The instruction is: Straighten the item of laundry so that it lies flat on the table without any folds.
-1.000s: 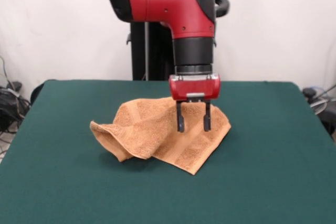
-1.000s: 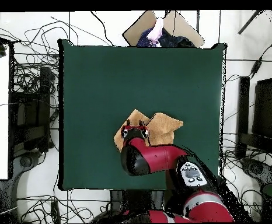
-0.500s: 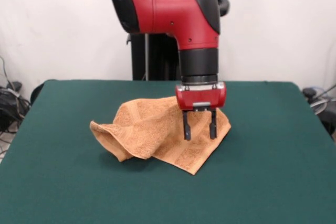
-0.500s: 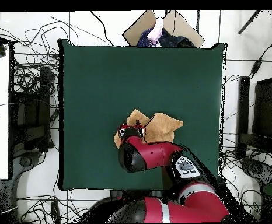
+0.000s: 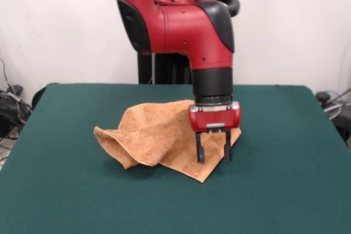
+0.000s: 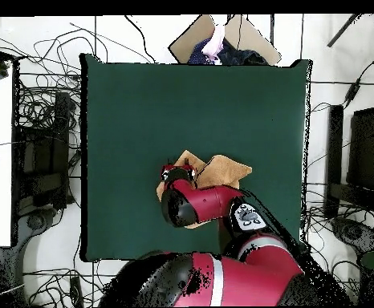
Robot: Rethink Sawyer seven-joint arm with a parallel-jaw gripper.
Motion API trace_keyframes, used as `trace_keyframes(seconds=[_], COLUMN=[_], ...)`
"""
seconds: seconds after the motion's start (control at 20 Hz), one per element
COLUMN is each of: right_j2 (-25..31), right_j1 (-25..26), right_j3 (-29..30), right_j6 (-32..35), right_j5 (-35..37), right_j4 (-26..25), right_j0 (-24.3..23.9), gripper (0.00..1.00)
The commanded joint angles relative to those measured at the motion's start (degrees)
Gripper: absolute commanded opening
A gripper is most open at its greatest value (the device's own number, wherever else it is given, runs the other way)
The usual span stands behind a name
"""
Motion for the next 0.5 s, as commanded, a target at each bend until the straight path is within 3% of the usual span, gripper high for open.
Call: trace_keyframes(seconds=[0.05, 0.5], right_j2=[-1.1, -7.8], right_j1=[2.4, 2.6], right_j3=[-7.2, -9.2], right_j6=[3.6, 5.0], right_j5=[3.0, 2.6], right_j4=[0.7, 4.3], right_j0=[1.3, 4.7], gripper=[1.0, 1.0])
